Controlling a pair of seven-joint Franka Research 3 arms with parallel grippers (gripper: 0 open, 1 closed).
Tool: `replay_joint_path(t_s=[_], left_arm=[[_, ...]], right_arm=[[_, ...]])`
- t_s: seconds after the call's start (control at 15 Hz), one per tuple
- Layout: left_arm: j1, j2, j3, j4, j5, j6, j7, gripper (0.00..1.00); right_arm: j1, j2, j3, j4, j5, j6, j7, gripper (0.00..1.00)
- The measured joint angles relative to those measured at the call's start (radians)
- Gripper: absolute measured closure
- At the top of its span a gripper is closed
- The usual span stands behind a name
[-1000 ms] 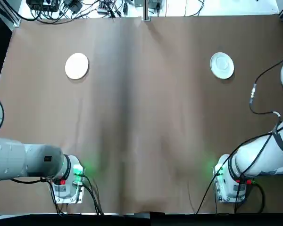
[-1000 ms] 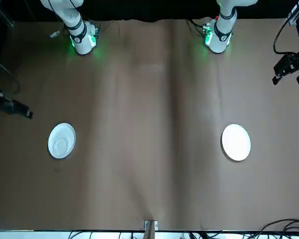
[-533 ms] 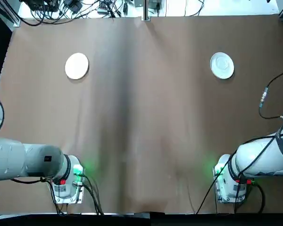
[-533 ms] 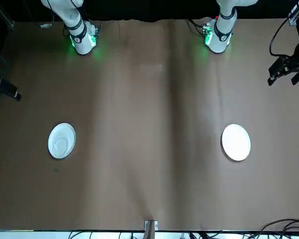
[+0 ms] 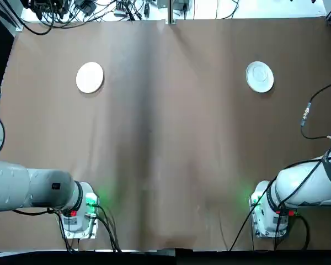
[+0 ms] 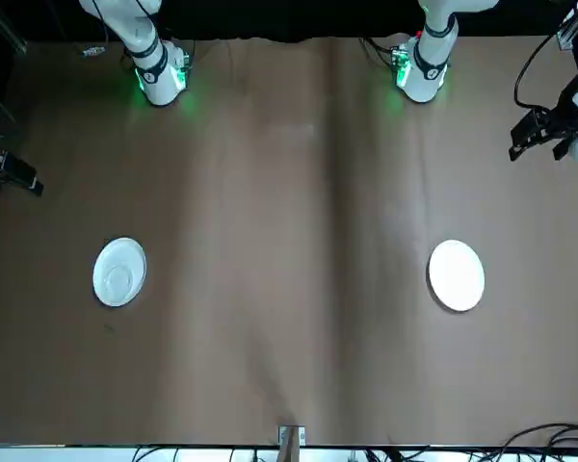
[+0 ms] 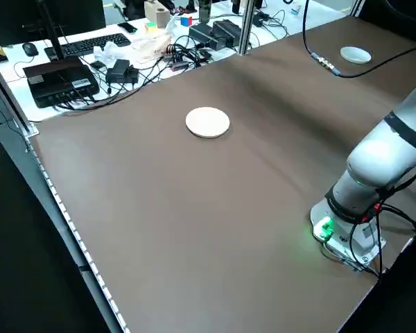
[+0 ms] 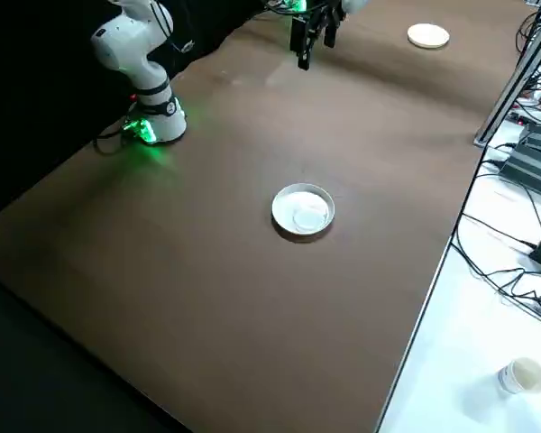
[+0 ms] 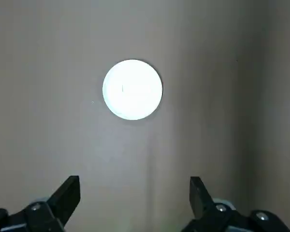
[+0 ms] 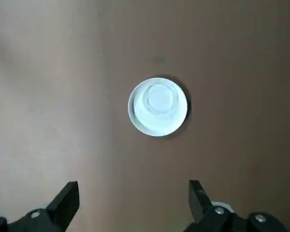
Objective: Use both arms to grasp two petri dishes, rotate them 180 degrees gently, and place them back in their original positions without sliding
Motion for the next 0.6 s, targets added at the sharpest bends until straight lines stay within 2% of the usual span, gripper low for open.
replay_joint_path(t_s=[0.6], left_arm=[[0.000,0.000,0.000,-0.001,0.000,0.000,0.000,0.00]], right_arm=[[0.011,0.000,0.009,-0.001,-0.022,0.001,-0.027,0.00]])
